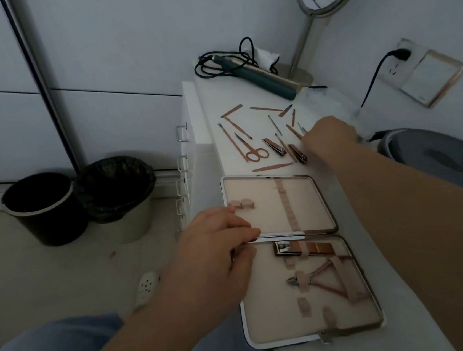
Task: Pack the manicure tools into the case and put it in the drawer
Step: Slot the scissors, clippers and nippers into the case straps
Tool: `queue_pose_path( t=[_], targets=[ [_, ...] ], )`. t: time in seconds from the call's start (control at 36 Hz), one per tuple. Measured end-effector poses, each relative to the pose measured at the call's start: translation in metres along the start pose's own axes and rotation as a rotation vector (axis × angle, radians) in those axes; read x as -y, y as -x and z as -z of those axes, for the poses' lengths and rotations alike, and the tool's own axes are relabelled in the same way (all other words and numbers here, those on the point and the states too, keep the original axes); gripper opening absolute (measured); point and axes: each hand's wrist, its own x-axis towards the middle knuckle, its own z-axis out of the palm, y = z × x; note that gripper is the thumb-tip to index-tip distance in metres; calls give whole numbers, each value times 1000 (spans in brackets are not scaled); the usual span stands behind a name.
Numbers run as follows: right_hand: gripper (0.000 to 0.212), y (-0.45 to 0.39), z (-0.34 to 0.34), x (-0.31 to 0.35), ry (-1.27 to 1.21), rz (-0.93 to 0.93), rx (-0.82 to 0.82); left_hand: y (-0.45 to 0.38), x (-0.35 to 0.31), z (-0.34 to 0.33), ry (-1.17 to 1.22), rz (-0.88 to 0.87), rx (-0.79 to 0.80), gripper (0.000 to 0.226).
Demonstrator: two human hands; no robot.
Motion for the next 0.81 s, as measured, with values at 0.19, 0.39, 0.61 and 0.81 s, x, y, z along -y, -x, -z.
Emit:
queue_pose_path(
  t=[0.19,0.39,0.61,0.81],
  targets=[
    [31,-3,-4,0,10,-17,-9,5,2,-3,24,16,-27,26],
    [30,1,-6,0,-71,16,-45,5,-1,-4,29,40,-20,27],
    [23,42,23,9,-477,143,-50,5,-5,-3,46,40,-48,24],
    [17,153,39,-3,-590,396,29,0,-16,10,210,164,-121,25]
  ],
)
